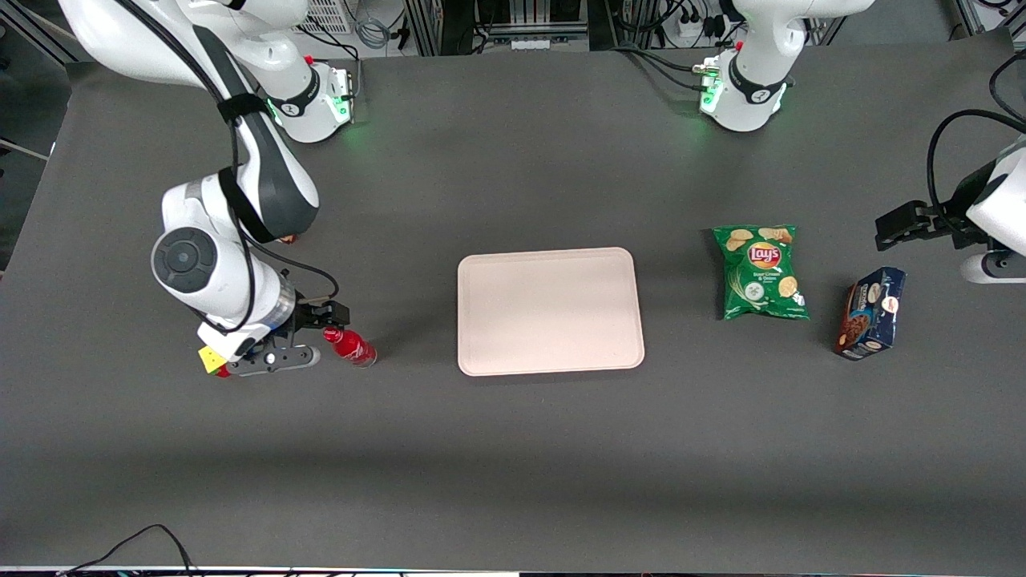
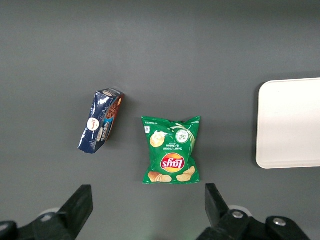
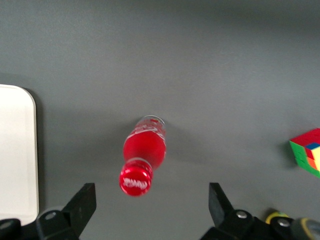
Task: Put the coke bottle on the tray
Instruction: 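Close the right gripper around the bottle's neck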
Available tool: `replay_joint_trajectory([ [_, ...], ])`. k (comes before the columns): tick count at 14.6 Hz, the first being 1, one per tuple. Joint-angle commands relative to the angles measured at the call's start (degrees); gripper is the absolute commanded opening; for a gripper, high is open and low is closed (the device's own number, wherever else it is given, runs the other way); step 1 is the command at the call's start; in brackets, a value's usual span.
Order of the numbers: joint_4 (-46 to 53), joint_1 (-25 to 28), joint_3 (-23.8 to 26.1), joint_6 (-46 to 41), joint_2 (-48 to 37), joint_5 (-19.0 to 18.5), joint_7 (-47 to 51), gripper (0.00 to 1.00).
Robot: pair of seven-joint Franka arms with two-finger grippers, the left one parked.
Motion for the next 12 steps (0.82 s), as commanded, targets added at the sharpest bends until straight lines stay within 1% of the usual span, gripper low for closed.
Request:
replay_joint_trajectory([
  [1,-3.7,0.6,0.2,6.5,0.6,-1.4,1.8,1.00],
  [2,-4.3,0.6,0.2,7.9,0.8,-1.4,1.8,1.00],
  [8,-5.6,0.6,0.2,9.5,1.3,-1.4,1.8,1.00],
  [9,-5.7,0.6,0.2,10.0,1.4,-1.4,1.8,0.97],
  [10,-5.7,0.6,0.2,10.1,1.4,-1.4,1.8,0.92],
  [11,-5.7,0.6,0.2,10.1,1.4,-1.4,1.8,0.87],
  [12,-5.7,0.6,0.2,10.1,1.4,-1.4,1.7,0.77],
])
